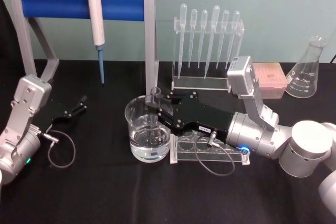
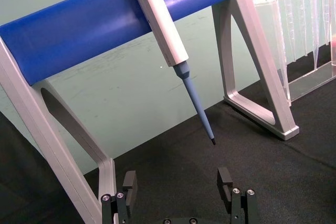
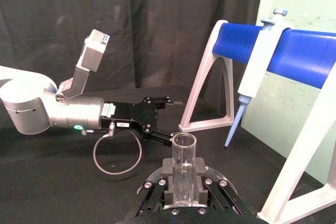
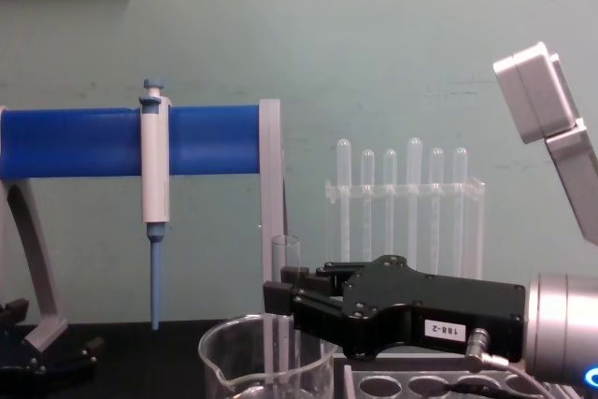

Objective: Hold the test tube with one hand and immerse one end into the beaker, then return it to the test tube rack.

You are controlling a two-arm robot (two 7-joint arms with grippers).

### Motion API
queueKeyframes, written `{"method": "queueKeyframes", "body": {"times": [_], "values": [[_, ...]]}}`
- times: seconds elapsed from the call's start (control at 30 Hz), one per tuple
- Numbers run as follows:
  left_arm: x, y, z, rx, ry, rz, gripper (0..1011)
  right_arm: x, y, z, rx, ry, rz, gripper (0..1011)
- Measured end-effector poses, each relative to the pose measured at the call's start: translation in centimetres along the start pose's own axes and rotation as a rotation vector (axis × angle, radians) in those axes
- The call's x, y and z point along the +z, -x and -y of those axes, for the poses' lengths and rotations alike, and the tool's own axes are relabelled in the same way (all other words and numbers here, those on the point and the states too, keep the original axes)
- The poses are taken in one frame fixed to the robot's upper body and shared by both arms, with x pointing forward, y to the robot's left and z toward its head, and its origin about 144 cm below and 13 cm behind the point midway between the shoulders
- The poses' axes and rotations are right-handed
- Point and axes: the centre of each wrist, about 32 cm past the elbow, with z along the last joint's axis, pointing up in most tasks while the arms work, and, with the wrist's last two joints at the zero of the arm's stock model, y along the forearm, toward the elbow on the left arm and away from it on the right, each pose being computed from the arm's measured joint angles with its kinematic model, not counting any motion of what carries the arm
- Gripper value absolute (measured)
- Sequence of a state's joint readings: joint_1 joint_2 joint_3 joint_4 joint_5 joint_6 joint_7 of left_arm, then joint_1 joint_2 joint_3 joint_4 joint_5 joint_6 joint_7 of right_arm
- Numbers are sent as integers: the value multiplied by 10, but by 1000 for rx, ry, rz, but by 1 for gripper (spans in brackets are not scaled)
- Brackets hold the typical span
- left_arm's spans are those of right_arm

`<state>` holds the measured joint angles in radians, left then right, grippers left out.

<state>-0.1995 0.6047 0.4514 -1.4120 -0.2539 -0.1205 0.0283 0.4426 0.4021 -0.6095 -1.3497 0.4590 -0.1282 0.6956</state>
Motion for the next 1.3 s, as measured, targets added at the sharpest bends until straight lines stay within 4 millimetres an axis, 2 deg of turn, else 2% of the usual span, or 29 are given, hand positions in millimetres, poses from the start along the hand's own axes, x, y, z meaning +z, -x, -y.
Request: {"method": "queueKeyframes", "body": {"times": [0.3,0.53,0.9,1.07,1.3], "values": [[0,0,0,0,0,0,1000,4,-1,2,2,-10,0,241],[0,0,0,0,0,0,1000,17,-1,7,4,-38,3,241],[0,0,0,0,0,0,1000,49,-4,15,15,-93,11,241],[0,0,0,0,0,0,1000,70,-8,23,14,-129,38,241],[0,0,0,0,0,0,1000,89,-14,38,11,-155,59,241]]}}
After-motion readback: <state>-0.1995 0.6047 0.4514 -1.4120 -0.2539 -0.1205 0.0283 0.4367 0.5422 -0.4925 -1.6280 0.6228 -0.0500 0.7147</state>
